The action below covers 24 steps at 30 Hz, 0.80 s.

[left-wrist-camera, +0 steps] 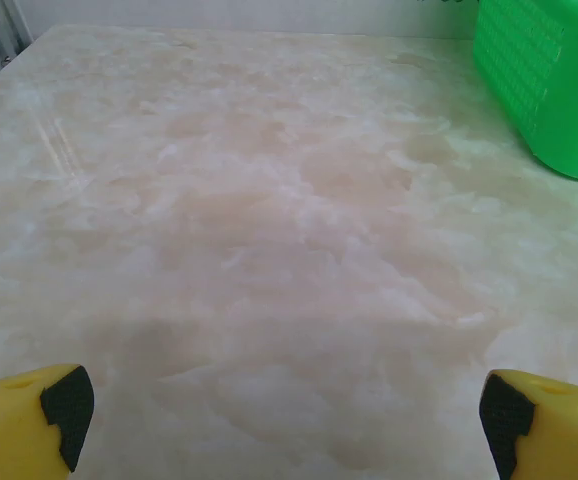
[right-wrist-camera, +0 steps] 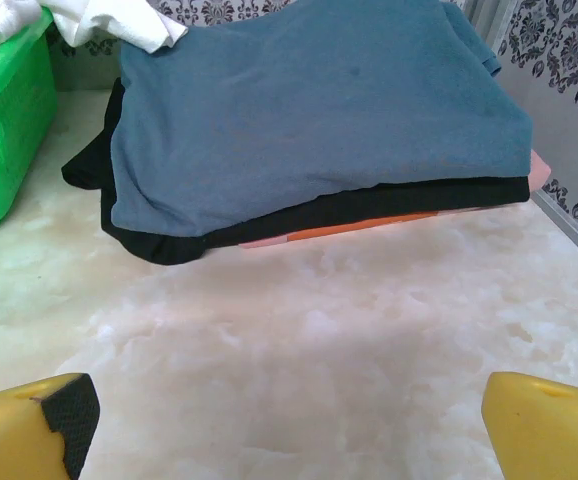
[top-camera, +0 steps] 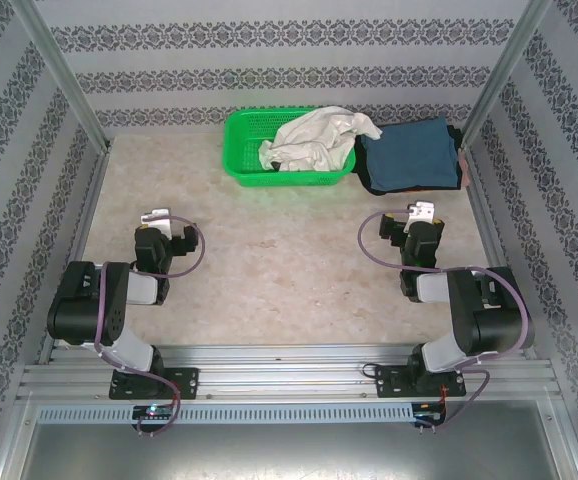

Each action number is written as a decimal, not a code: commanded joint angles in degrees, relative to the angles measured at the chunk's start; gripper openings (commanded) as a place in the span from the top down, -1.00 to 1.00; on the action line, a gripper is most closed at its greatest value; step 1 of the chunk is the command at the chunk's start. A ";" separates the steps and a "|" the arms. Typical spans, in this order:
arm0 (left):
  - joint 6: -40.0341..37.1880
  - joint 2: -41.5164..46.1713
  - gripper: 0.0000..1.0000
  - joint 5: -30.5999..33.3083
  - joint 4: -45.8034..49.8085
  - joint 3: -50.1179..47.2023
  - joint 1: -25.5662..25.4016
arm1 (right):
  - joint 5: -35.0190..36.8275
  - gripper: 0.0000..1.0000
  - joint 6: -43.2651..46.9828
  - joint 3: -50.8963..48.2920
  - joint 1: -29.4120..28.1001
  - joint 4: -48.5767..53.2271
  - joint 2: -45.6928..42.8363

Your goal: Fold and stack the t-shirts

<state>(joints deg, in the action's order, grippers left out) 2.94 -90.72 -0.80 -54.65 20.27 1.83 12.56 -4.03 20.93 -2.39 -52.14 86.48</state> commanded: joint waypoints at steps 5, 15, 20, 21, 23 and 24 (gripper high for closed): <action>-1.19 0.09 -1.00 0.45 -0.13 1.09 -0.42 | -1.22 -0.96 1.05 -0.10 0.02 -1.56 0.01; -1.25 0.10 -1.00 0.53 0.07 1.26 -0.42 | -1.31 -0.96 0.95 -0.01 0.11 -1.30 0.10; -1.23 0.05 -1.00 0.54 0.08 1.26 -0.40 | -1.53 -0.96 0.89 -0.01 0.21 -1.30 0.10; -1.27 0.04 -1.00 0.61 0.16 1.26 -0.40 | -1.63 -0.96 0.87 -0.01 0.26 -1.30 0.10; -1.27 0.01 -1.00 0.62 0.21 1.35 -0.36 | -1.66 -0.96 0.86 -0.01 0.26 -1.30 0.10; -1.27 0.01 -1.00 0.62 0.16 1.35 -0.42 | -1.60 -0.96 0.87 -0.01 0.33 -1.30 0.10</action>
<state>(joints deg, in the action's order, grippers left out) 2.92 -90.72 -0.80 -54.63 20.29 1.83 11.97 -4.01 20.93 -2.37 -52.12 86.48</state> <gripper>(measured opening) 0.998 0.982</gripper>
